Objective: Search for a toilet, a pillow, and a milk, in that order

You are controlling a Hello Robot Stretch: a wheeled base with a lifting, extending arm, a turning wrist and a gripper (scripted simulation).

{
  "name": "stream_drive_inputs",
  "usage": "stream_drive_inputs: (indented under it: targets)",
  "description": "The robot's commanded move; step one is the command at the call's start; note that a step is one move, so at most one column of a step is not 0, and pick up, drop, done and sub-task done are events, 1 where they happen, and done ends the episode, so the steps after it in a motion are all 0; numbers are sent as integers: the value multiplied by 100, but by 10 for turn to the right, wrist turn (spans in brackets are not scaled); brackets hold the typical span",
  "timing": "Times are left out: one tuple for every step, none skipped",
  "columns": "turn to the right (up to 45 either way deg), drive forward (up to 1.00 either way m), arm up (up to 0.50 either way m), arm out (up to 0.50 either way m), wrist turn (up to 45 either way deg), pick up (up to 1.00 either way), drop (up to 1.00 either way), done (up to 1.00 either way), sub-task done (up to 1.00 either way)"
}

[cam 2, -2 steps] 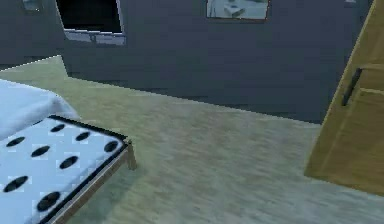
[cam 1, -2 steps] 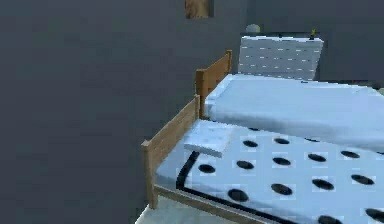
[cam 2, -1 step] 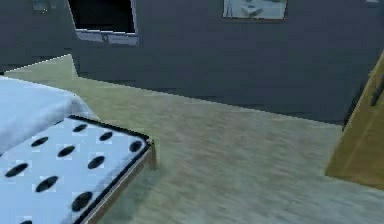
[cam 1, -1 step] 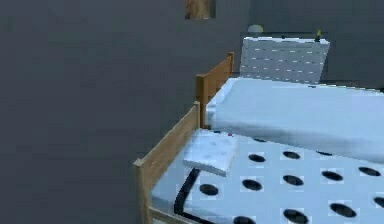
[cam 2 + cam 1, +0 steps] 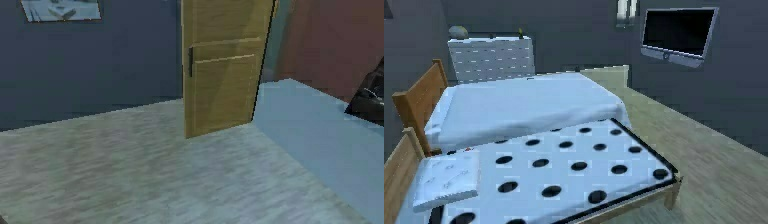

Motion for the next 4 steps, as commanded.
stream_drive_inputs:
  targets:
    - [180, 0, 0, 0, 0, 0, 0, 0, 0]
    - [0, 35, 0, 0, 0, 0, 0, 0, 0]
    - [-450, 0, 0, 0, 0, 0, 0, 0, 0]
    - [-210, 0, 0, 0, 0, 0, 0, 0, 0]
